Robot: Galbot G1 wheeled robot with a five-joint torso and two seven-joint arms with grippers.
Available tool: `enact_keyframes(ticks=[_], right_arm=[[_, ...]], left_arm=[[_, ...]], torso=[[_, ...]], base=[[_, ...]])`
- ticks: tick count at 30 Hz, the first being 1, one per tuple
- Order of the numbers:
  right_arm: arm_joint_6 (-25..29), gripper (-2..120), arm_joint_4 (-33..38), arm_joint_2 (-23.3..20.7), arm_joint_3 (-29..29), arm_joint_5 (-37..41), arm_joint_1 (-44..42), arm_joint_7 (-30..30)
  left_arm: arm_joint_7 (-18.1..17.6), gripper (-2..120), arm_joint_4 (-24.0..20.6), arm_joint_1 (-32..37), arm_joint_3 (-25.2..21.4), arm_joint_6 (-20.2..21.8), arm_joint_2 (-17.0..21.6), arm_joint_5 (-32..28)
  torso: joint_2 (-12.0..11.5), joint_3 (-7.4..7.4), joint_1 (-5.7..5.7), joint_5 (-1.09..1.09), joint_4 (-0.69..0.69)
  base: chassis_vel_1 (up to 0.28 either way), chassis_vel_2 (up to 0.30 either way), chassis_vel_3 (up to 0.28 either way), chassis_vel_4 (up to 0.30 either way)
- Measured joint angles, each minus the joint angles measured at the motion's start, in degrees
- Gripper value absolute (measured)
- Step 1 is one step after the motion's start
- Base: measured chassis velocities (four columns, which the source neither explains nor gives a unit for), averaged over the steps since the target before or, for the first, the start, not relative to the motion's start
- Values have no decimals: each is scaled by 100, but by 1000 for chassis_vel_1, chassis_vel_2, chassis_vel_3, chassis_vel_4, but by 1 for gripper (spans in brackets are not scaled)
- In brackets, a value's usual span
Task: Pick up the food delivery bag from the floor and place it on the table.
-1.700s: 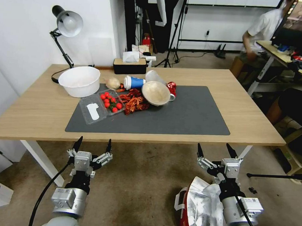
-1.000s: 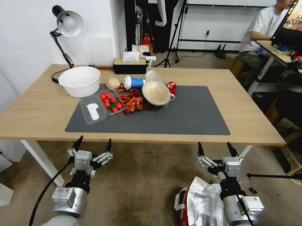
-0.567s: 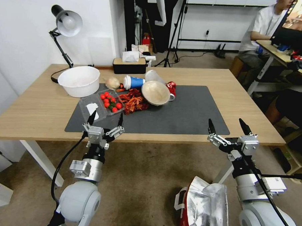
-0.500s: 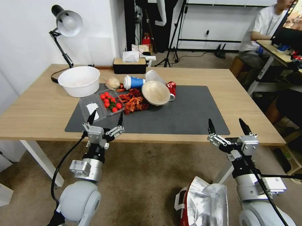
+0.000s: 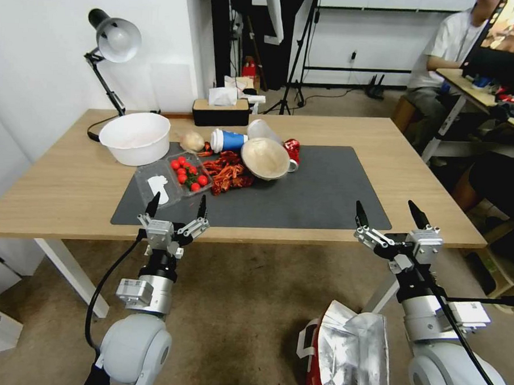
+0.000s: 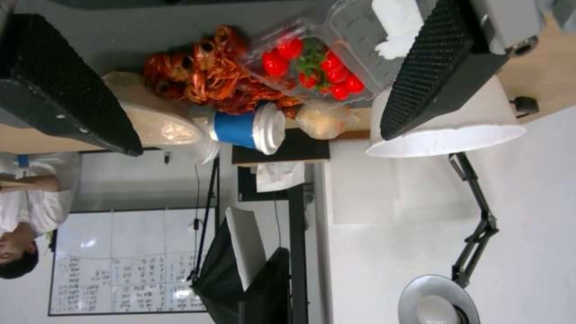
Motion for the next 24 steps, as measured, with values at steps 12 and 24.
enact_keyframes(ticks=[12,24], right_arm=[[14,100,-40,53,-34,-4,5,-30],[16,100,-76,89,-17,0,21,-36]], left_arm=[[-82,99,-87,92,-30,15,18,89],[-154,99,-274,334,-50,138,86,191]], torso=[[-365,-206,-156,0,0],[-722,-405,-316,0,0]], base=[[0,0,0,0],[0,0,0,0]])
